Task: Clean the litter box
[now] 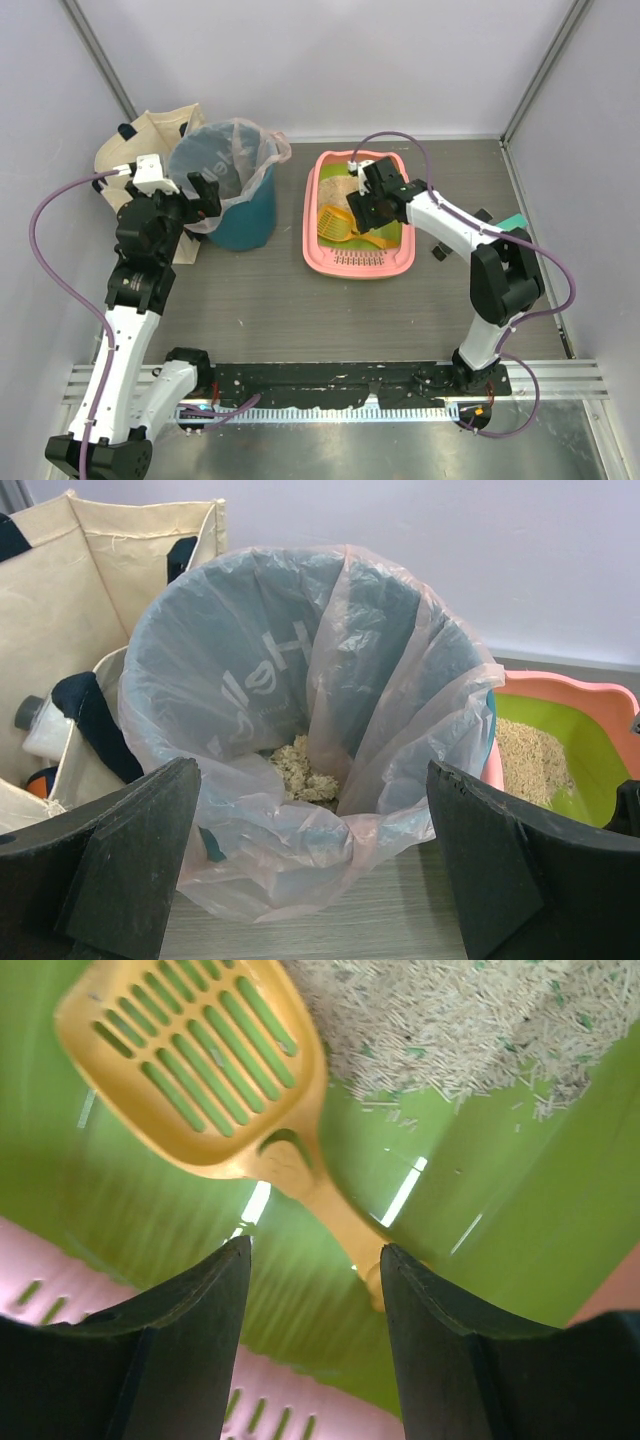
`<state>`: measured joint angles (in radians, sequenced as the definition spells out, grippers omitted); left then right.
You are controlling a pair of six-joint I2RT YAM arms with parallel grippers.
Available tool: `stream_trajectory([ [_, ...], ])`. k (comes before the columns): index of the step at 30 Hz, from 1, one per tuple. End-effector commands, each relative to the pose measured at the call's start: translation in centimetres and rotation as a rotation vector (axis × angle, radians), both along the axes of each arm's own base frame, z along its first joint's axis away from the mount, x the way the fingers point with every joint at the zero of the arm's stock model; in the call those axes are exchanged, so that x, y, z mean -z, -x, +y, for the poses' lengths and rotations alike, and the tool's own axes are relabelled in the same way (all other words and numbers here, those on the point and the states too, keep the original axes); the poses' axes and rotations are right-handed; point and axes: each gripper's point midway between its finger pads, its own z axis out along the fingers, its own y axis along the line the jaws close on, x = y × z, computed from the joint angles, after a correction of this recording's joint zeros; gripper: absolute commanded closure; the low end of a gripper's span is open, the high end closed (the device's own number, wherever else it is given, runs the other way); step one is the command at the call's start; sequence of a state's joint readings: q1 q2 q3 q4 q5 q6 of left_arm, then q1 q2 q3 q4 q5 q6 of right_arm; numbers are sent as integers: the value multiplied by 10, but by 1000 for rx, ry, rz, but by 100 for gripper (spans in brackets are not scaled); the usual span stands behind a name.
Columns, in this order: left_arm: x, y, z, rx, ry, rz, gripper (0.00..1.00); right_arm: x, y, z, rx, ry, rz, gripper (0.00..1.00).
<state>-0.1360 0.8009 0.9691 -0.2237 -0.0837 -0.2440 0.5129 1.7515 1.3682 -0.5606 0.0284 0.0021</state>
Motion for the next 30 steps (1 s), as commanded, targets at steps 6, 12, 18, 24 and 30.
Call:
stream_trajectory([
  [6,-18,1,0,2,-23,-80,0,24,-6,-1,-78,-39,-31,40],
  [12,-18,1,-4,26,-27,-85,0,29,-11,-1,-114,-33,-98,40],
  [18,-16,0,-4,28,-33,-82,0,45,-13,13,-168,-78,-79,41],
  [24,-15,-1,-4,30,-40,-77,0,64,-15,18,-184,-78,-53,43],
  [30,-12,-3,-4,35,-49,-68,0,66,-13,17,-159,-83,-42,54],
])
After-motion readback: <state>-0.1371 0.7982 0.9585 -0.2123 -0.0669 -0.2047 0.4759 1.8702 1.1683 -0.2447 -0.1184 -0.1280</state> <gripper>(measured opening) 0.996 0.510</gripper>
